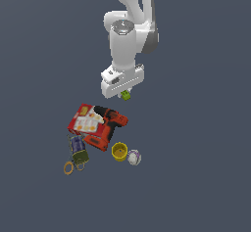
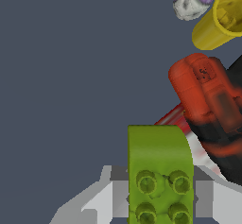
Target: Pick up a designated object from a clutter of objects.
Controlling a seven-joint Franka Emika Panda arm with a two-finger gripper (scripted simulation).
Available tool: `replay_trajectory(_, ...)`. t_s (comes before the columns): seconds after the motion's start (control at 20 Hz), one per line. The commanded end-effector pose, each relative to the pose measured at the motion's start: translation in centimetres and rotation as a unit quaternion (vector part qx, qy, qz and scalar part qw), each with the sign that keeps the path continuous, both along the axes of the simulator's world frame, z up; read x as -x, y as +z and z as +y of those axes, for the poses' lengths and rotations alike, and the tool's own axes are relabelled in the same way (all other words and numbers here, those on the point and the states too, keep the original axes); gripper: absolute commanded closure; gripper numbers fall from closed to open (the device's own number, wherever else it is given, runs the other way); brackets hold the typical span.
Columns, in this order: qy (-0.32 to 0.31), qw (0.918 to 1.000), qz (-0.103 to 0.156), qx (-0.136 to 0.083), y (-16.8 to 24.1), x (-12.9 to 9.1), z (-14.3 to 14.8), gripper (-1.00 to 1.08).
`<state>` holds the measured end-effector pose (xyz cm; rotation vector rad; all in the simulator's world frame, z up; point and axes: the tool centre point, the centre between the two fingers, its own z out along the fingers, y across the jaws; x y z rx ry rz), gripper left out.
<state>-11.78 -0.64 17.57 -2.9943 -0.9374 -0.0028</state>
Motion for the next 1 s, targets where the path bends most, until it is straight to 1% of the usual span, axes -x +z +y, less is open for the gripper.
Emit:
replay_trajectory(0.0,0.000,1.0000,0.000,-0.001,2.1,-0.2,-1.3,1.08)
replay_trajectory(0.7,-0.001,1.0000,0.000,0.001,14.4,-2.3,-9.1,1.08)
replay_trajectory(0.95,-0.001,1.0000,0.000,0.001,18.1,-3.0,-11.5,1.08)
